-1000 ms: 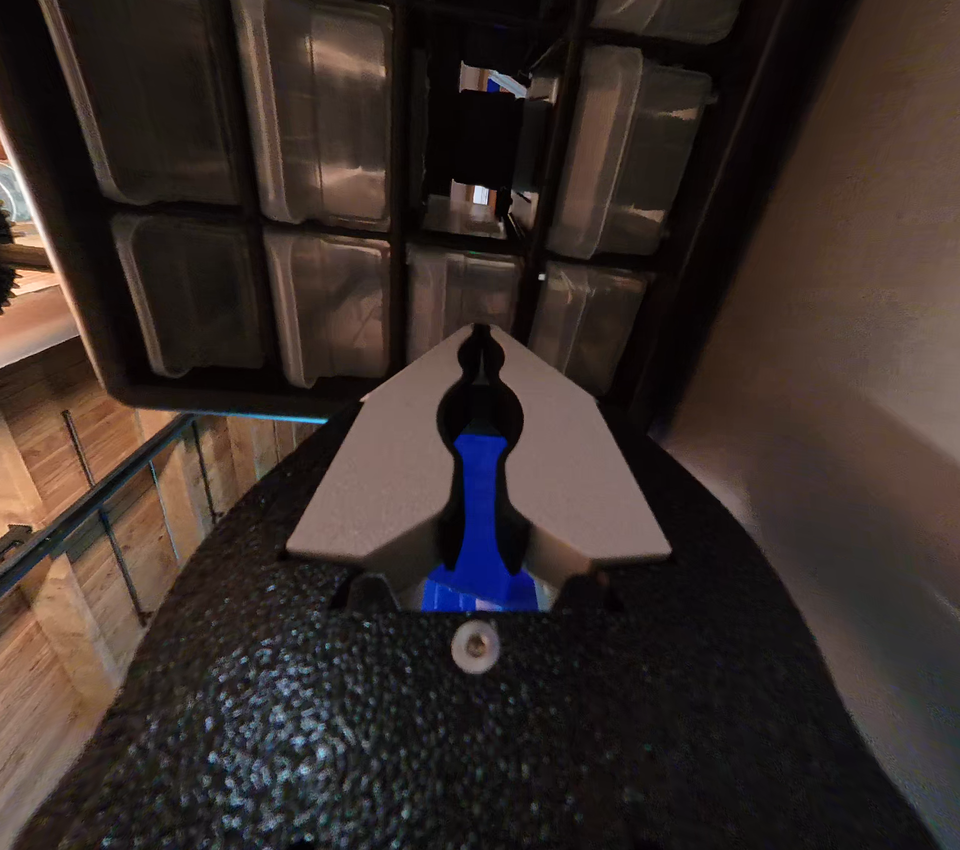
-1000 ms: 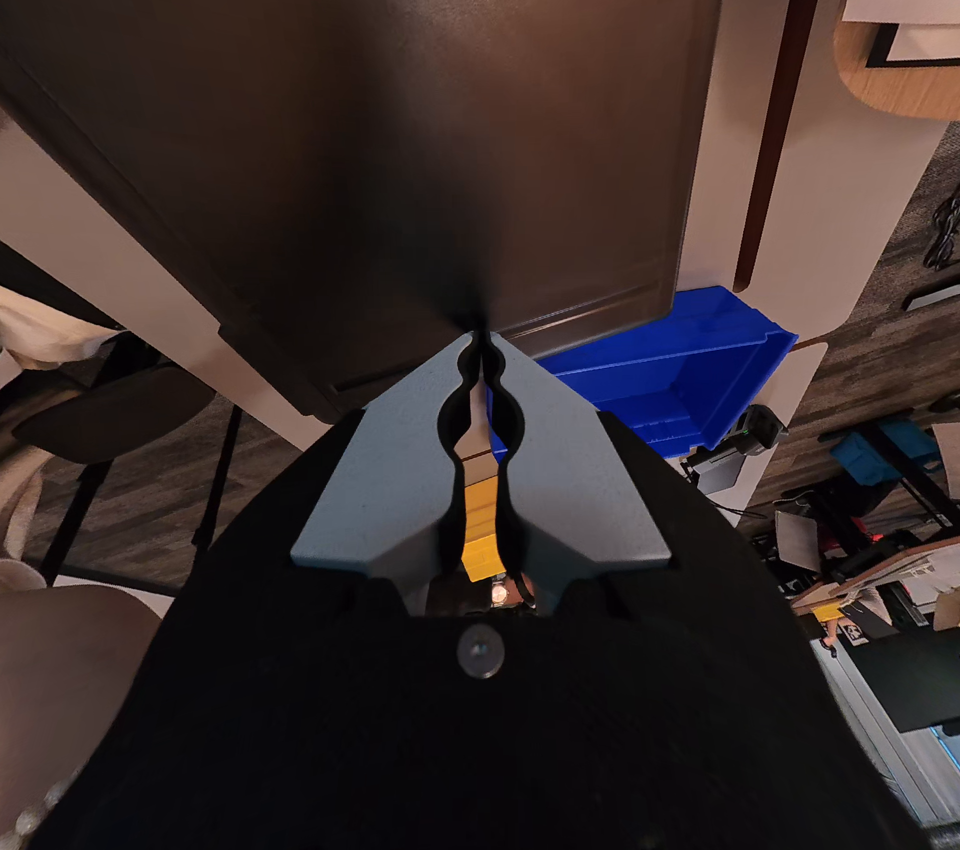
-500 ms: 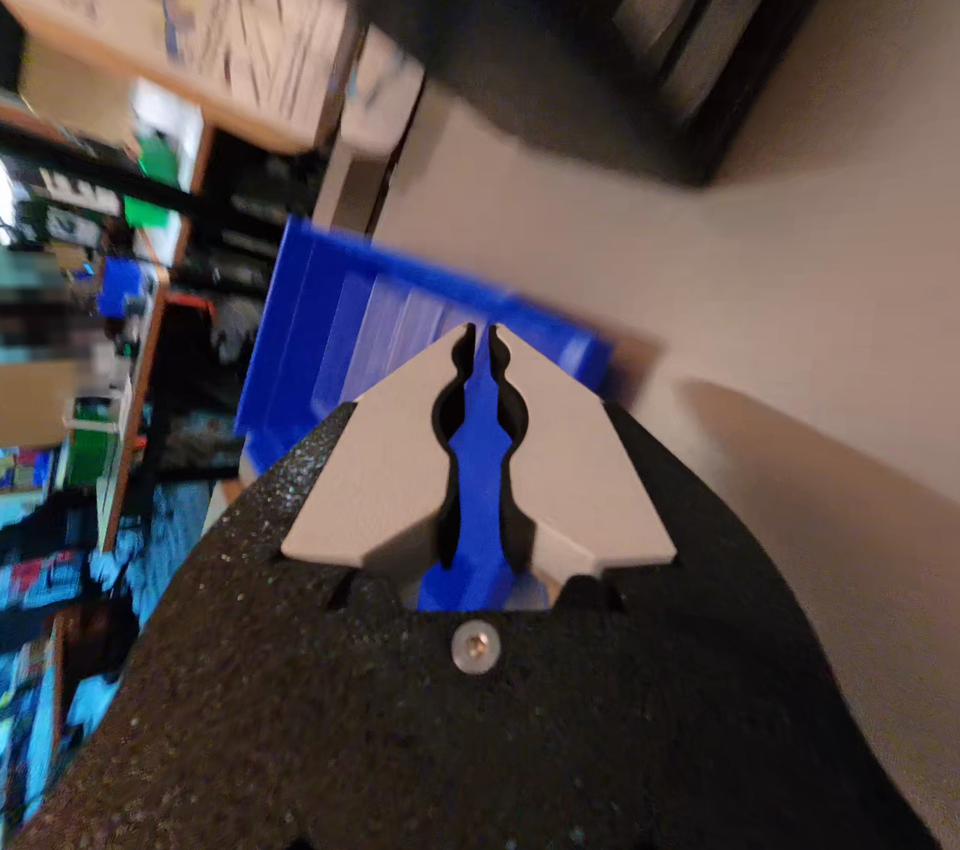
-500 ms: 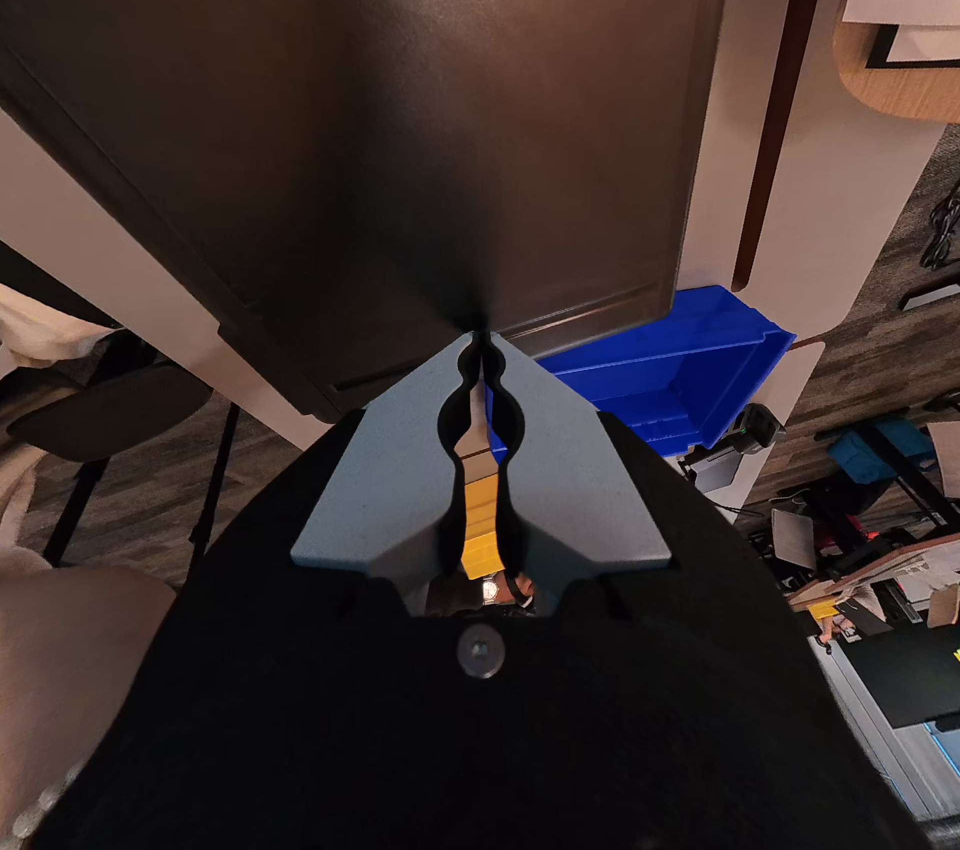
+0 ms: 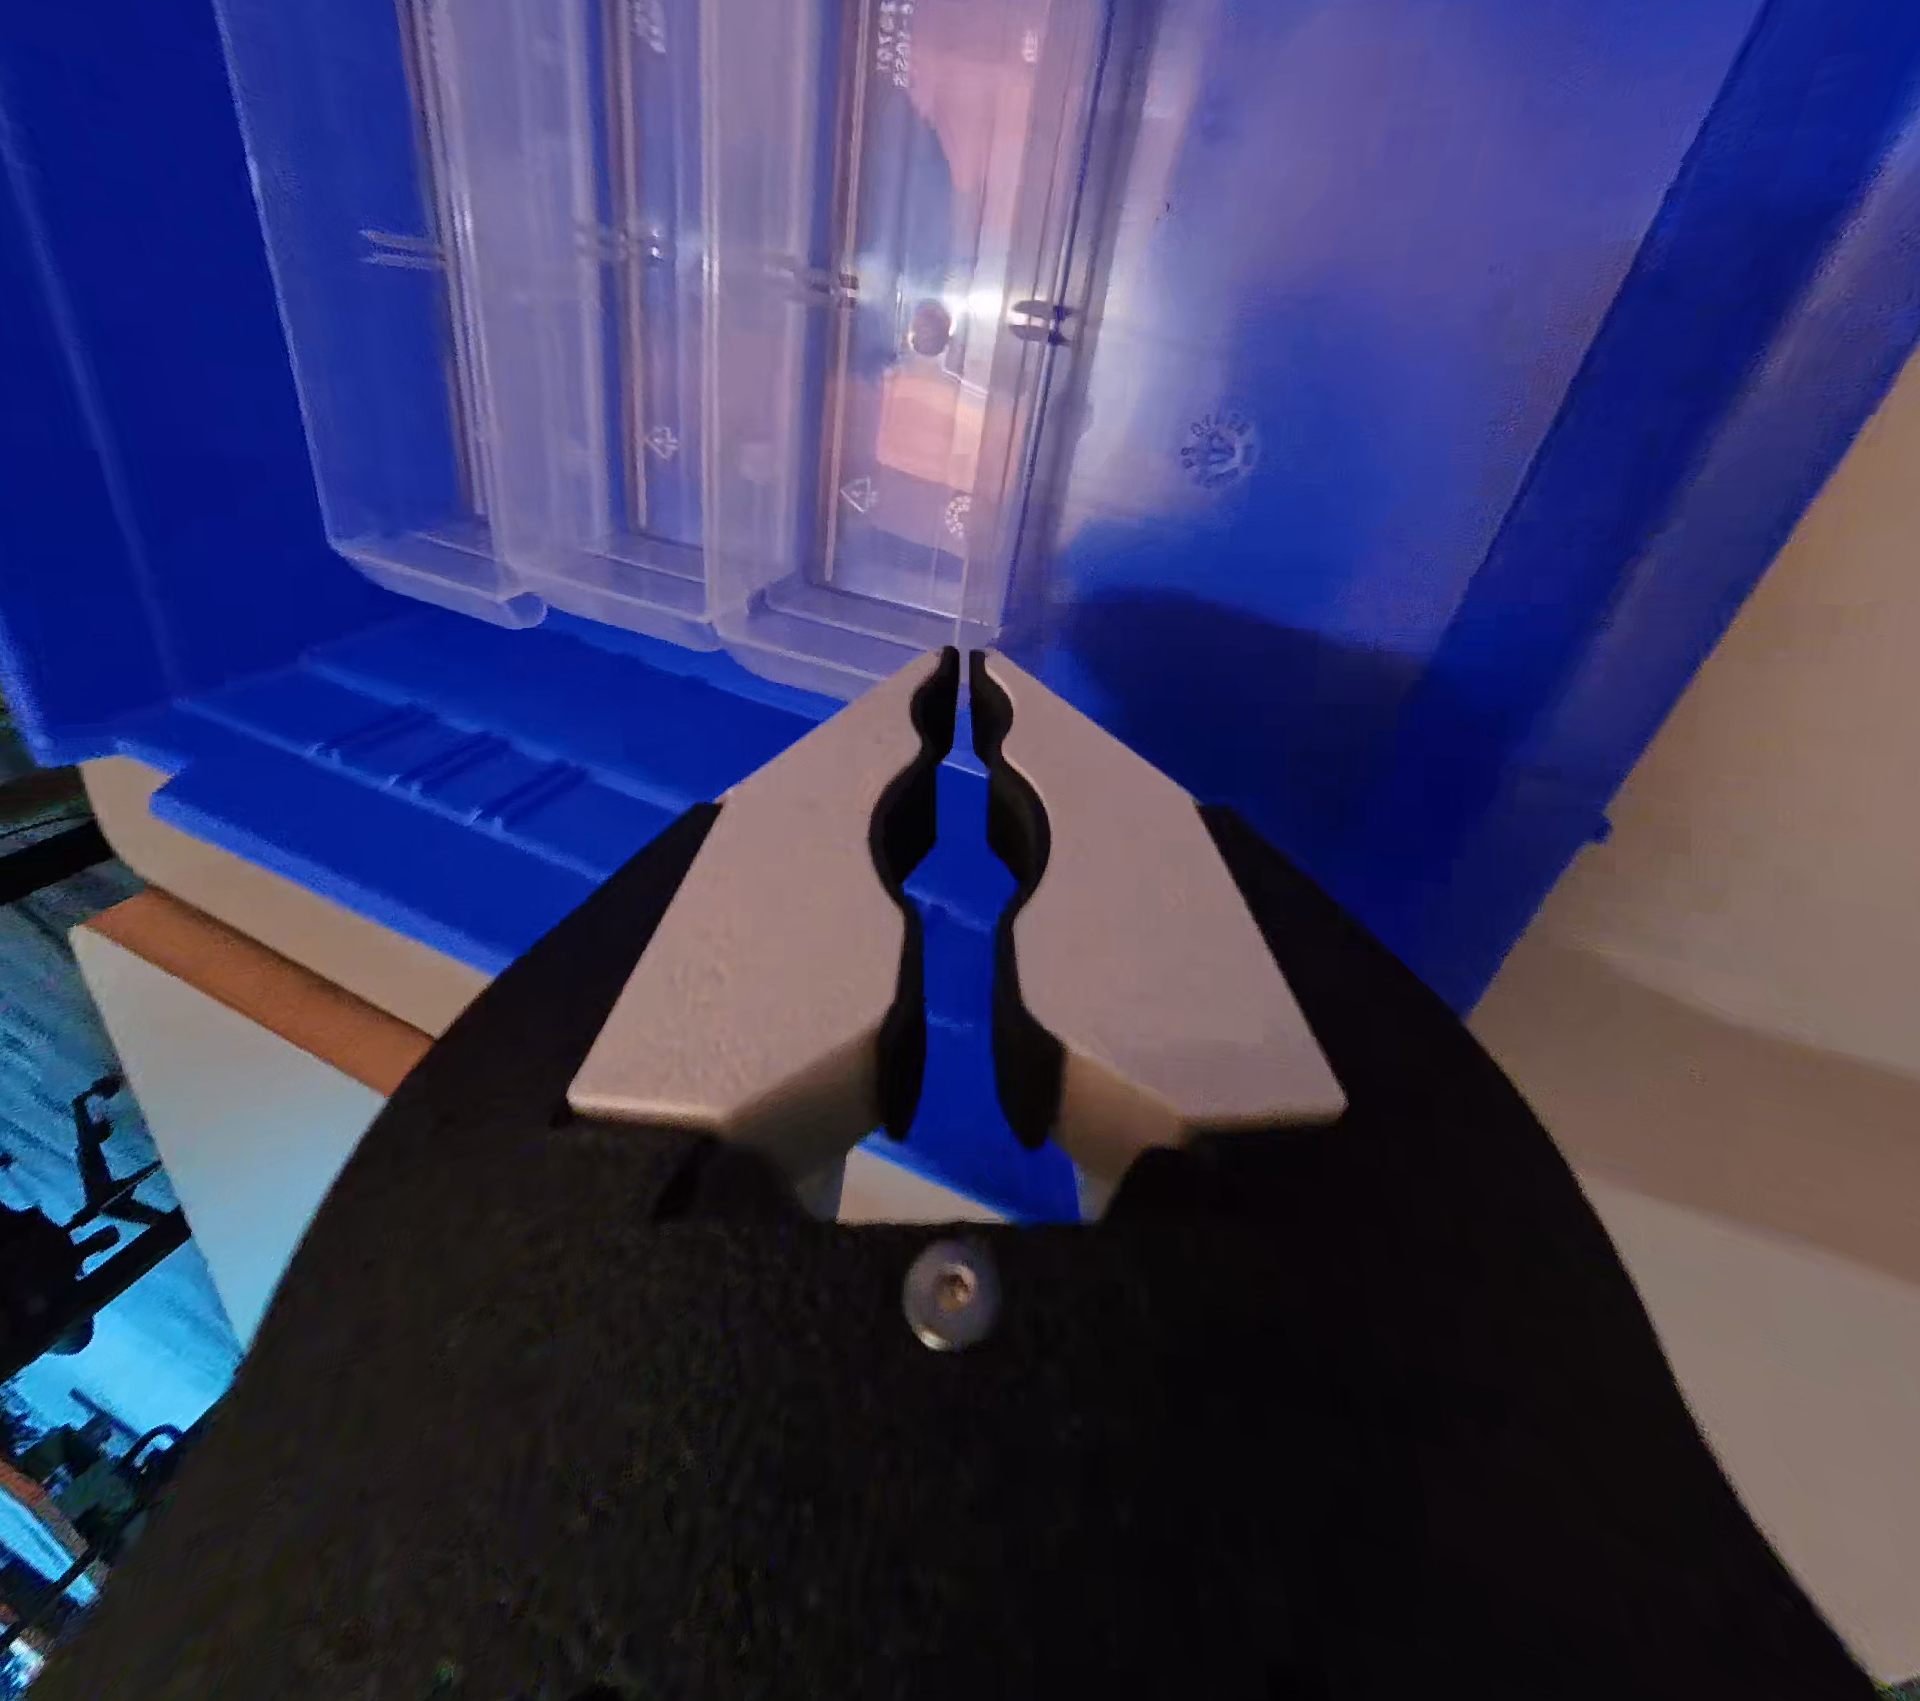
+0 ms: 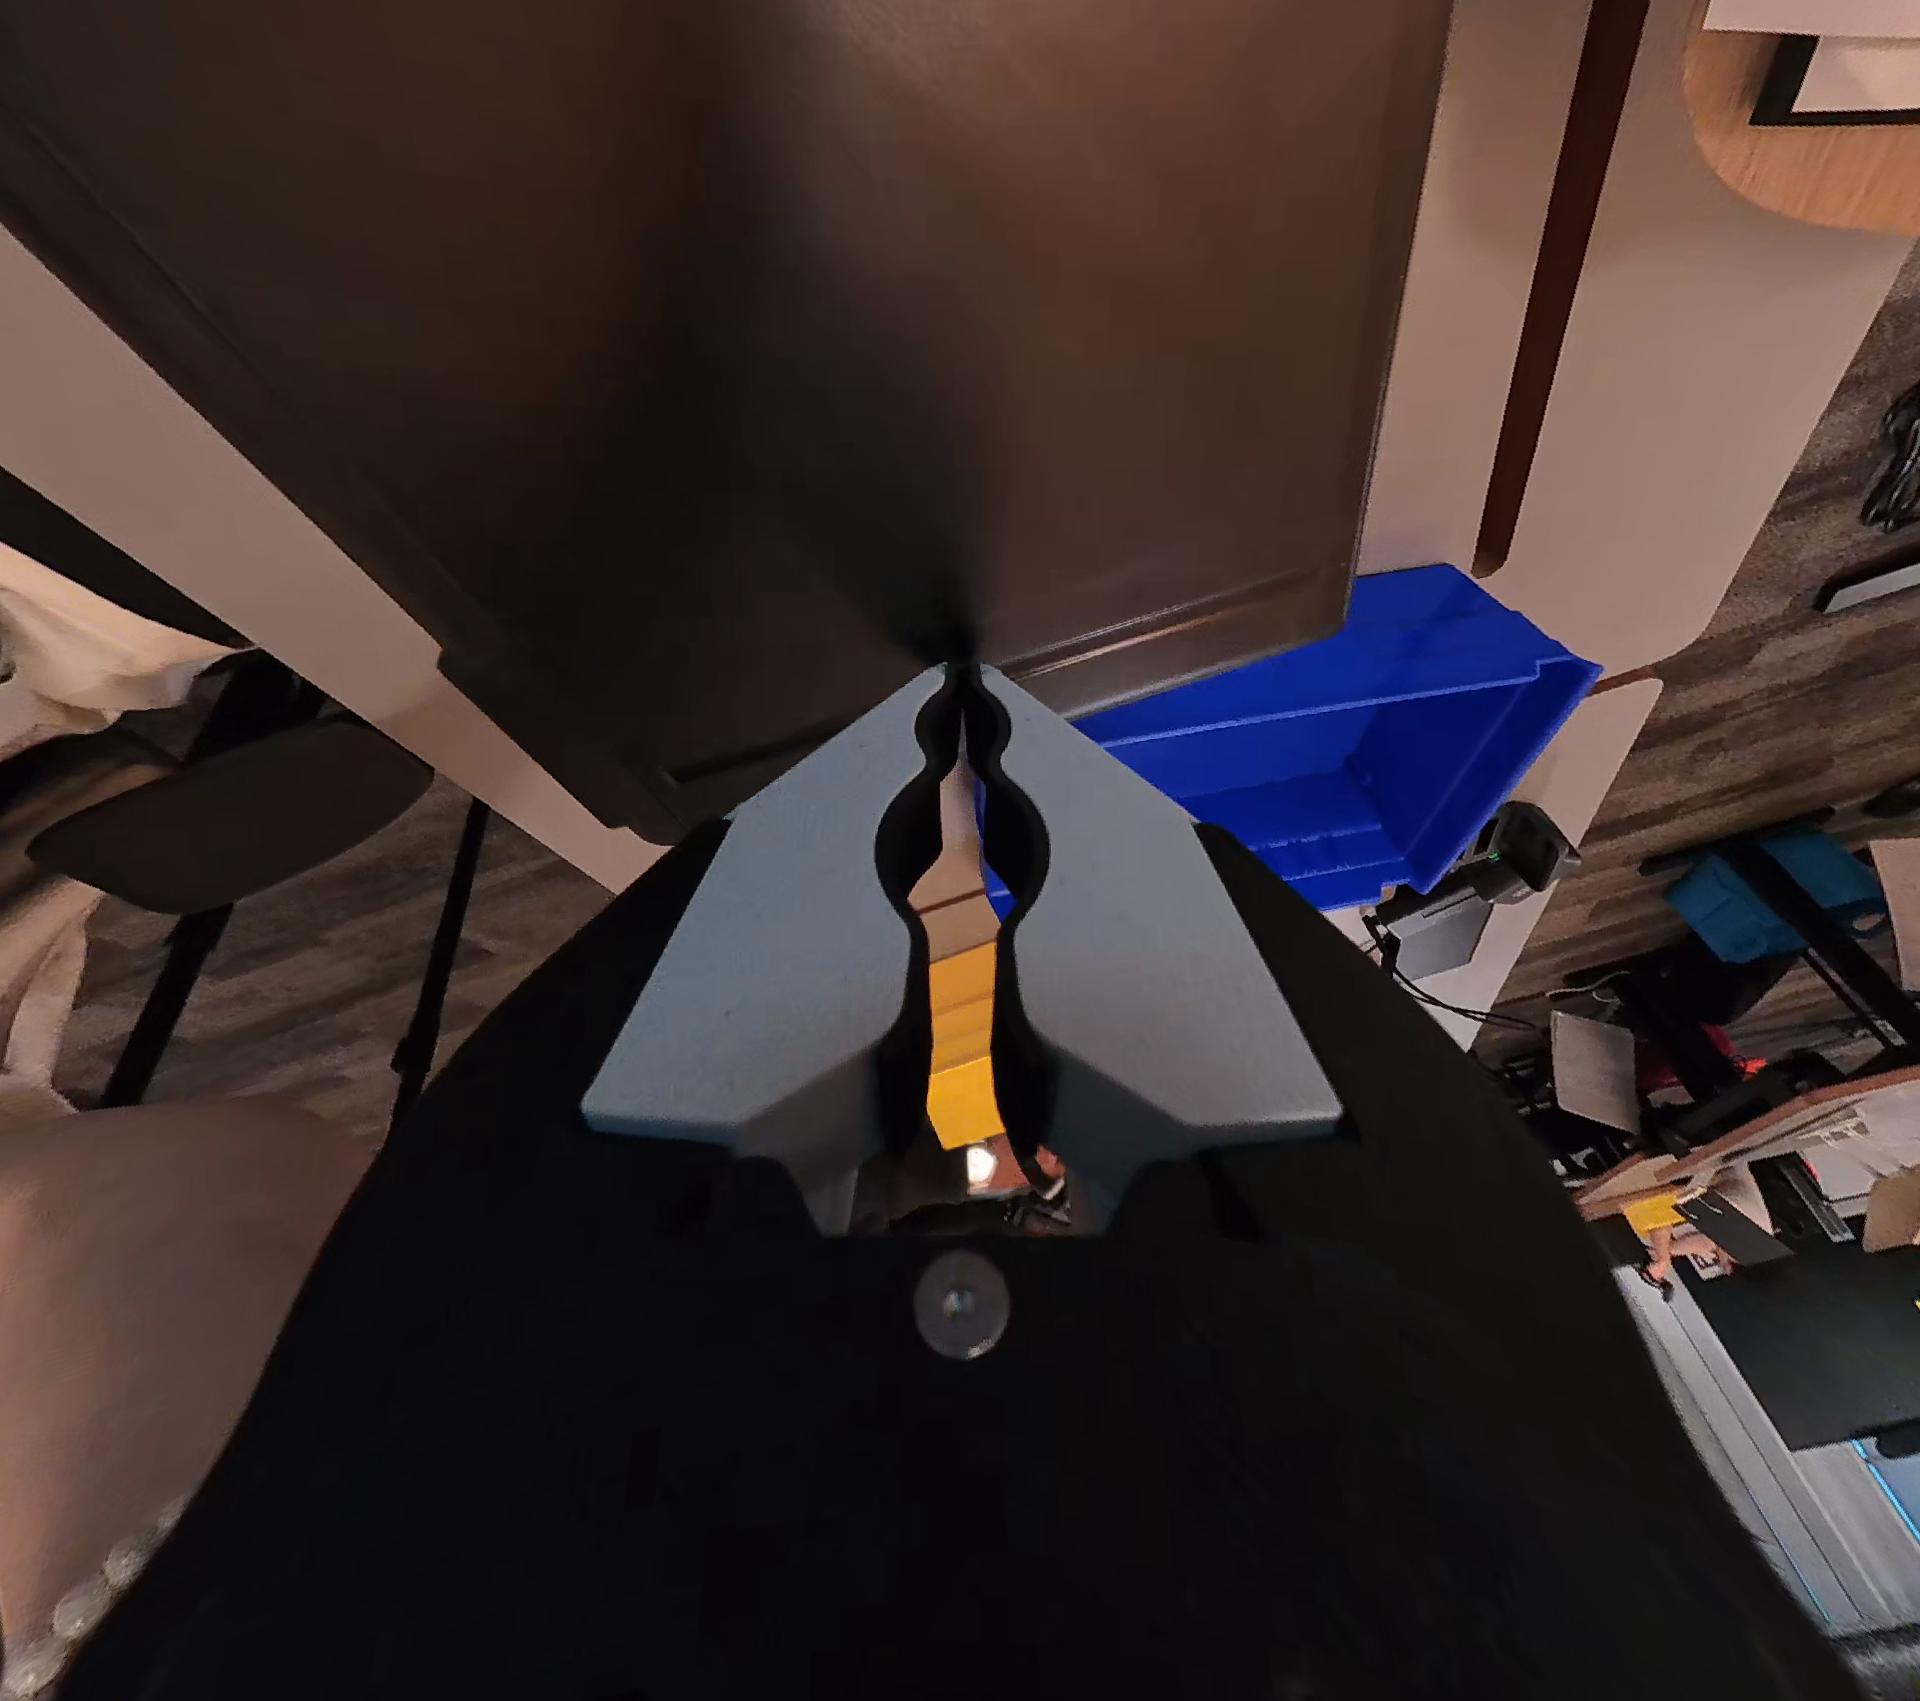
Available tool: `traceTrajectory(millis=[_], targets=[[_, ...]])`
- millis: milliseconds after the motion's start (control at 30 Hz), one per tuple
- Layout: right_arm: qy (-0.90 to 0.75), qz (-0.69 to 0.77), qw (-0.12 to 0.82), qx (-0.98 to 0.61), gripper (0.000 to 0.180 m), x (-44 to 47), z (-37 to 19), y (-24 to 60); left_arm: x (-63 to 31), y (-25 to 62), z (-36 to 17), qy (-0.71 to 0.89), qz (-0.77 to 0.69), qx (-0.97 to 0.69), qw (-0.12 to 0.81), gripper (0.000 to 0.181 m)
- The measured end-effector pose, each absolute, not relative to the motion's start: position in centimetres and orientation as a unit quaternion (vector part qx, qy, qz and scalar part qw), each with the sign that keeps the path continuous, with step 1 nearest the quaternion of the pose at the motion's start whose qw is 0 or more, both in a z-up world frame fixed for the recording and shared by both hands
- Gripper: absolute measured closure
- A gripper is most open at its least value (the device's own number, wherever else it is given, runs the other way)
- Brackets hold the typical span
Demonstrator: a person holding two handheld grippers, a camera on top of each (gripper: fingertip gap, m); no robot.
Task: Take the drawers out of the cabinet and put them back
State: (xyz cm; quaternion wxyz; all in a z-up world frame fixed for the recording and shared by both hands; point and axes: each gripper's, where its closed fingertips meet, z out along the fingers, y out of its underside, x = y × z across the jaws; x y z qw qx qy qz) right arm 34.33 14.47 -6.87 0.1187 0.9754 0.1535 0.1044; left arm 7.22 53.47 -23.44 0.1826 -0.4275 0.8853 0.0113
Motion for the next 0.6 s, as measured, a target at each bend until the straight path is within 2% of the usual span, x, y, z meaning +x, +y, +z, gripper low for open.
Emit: traceTrajectory(millis=[200,600], targets=[[0.155,0.095,0.116,0.976,0.18,34.3,-6.9,14.5,7.5,53.4,-24.6,0.889,0.007,-0.432,0.15,0.175],[0.15,0.088,0.114,0.978,0.18,34.3,-6.9,14.5,7.3,53.8,-25.3,0.89,0.005,-0.441,0.118,0.18]])
